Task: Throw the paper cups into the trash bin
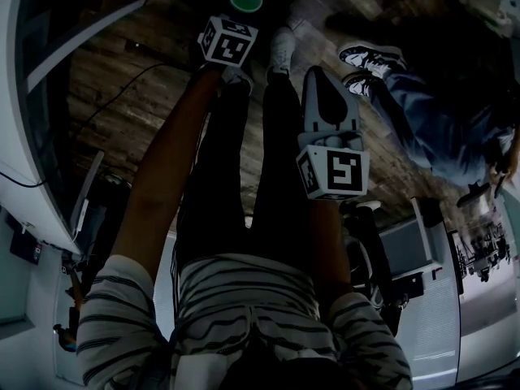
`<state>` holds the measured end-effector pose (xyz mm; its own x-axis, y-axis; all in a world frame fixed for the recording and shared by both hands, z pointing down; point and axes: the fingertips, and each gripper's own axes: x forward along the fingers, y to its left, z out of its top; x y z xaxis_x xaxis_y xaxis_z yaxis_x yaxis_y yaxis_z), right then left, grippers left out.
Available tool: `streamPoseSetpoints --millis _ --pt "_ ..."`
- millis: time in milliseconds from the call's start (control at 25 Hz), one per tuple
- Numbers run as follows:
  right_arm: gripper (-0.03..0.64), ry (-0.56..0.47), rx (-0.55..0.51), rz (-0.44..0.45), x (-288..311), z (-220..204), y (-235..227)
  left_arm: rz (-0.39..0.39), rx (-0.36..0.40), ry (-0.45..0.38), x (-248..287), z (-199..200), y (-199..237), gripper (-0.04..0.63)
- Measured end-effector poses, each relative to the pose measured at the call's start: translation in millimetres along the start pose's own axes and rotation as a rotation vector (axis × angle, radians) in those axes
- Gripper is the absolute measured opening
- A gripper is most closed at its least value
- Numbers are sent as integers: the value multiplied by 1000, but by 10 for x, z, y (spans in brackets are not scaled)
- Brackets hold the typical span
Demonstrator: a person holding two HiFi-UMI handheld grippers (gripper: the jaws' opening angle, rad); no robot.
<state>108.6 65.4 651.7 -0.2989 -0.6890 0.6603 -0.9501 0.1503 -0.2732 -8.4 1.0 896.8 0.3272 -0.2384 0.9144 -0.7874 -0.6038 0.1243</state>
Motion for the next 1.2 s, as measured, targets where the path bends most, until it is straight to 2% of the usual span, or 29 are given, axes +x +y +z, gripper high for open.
streamPoseSetpoints --millis 720,1200 --pt "17 11 2 -1 133 -84 -51 -21 -79 58 365 -203 119 284" --pt "17 2 12 -6 153 -16 -52 -8 -77 30 270 -128 110 284"
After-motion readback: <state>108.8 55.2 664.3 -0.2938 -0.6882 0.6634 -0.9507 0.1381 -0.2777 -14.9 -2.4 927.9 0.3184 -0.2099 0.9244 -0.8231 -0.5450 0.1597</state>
